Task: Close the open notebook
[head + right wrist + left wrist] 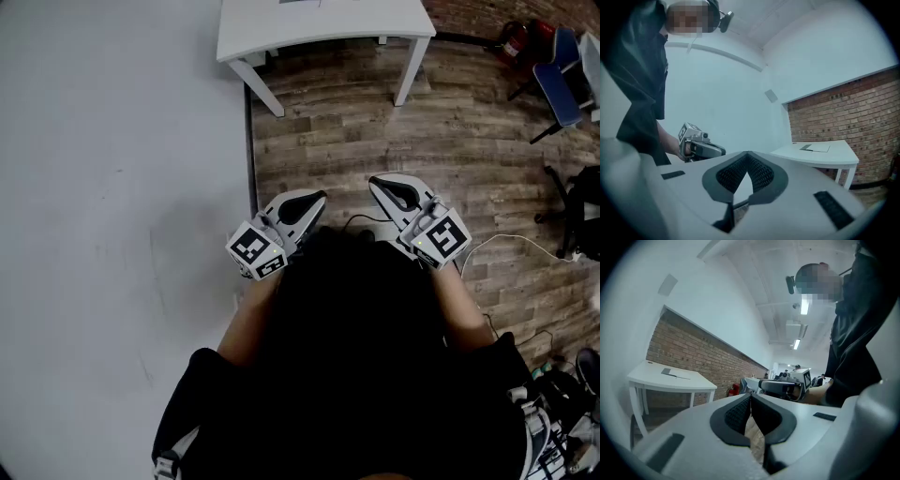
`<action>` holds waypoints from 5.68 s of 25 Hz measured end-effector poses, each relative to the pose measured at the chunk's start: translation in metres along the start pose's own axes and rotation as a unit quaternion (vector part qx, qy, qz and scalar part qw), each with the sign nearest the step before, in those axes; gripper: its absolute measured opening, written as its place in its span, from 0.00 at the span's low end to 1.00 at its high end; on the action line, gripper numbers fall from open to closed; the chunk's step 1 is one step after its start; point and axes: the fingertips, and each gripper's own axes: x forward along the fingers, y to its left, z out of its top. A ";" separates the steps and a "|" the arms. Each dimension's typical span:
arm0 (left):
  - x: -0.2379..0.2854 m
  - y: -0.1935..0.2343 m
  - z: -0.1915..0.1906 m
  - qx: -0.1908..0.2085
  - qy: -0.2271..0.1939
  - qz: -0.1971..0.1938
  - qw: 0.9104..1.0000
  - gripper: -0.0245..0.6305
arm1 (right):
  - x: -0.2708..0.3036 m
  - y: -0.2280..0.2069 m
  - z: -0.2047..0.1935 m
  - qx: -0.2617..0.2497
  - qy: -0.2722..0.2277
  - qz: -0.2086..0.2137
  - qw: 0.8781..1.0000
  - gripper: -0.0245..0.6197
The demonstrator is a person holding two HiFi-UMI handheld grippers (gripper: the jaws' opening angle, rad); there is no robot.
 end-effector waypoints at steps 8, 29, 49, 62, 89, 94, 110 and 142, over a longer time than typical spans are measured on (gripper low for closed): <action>0.013 -0.005 -0.005 0.003 0.006 -0.002 1.000 0.06 | -0.012 -0.015 -0.007 0.003 0.004 -0.005 1.000 0.05; 0.082 0.050 0.002 -0.027 0.011 -0.028 0.999 0.06 | -0.035 -0.102 -0.016 0.039 0.001 -0.009 0.999 0.05; 0.202 0.258 0.052 -0.150 -0.034 -0.069 0.986 0.06 | 0.081 -0.296 0.046 0.072 0.000 -0.023 0.997 0.05; 0.211 0.333 0.073 -0.168 -0.083 0.002 0.982 0.06 | 0.145 -0.371 0.071 0.072 -0.027 0.018 0.997 0.05; 0.376 0.450 0.129 -0.196 -0.121 0.223 0.947 0.06 | 0.180 -0.625 0.093 0.074 -0.028 0.185 0.980 0.05; 0.374 0.481 0.129 -0.213 -0.126 0.253 0.935 0.06 | 0.192 -0.646 0.081 0.077 -0.002 0.164 0.983 0.11; 0.349 0.642 0.099 -0.299 -0.169 0.310 0.887 0.07 | 0.314 -0.687 0.104 0.035 0.052 0.154 0.986 0.14; 0.385 0.743 0.002 -0.572 -0.125 0.369 0.722 0.40 | 0.403 -0.751 0.054 0.113 0.111 0.101 0.982 0.14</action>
